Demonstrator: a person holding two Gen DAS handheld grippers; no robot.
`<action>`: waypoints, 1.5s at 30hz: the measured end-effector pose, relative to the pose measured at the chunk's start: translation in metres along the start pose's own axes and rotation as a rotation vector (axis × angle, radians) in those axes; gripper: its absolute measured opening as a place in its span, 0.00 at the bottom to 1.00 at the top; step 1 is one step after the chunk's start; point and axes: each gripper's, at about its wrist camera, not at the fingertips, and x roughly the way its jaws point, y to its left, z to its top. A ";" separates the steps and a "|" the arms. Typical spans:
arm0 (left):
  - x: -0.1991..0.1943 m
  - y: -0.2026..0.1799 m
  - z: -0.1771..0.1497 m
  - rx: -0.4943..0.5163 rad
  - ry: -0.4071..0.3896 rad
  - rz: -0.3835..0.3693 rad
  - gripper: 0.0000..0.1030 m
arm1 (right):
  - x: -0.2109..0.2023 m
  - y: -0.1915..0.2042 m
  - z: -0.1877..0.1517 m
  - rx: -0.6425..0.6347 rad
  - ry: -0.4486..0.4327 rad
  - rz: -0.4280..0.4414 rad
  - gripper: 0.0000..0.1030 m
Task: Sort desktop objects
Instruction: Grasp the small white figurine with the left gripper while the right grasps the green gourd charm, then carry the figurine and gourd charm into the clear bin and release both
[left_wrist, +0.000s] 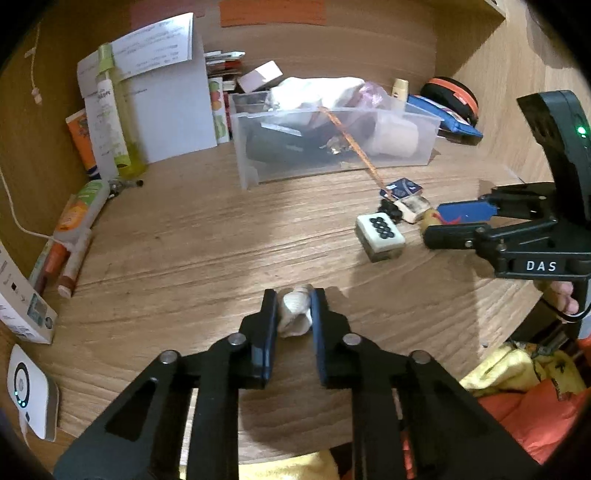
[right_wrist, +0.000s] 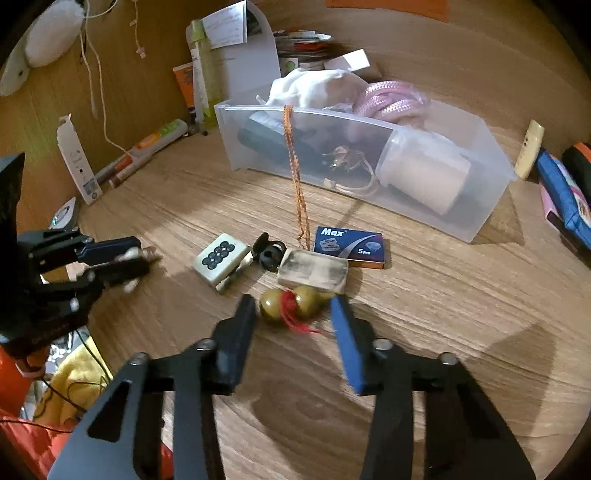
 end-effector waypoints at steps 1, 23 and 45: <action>0.000 0.000 0.000 -0.003 -0.001 -0.002 0.17 | -0.001 0.000 0.000 -0.002 0.001 0.001 0.30; -0.020 0.010 0.044 -0.080 -0.126 -0.037 0.17 | -0.015 -0.004 -0.001 -0.014 -0.006 -0.015 0.41; -0.021 0.030 0.095 -0.117 -0.215 -0.076 0.17 | -0.003 -0.025 0.018 0.033 -0.031 -0.050 0.28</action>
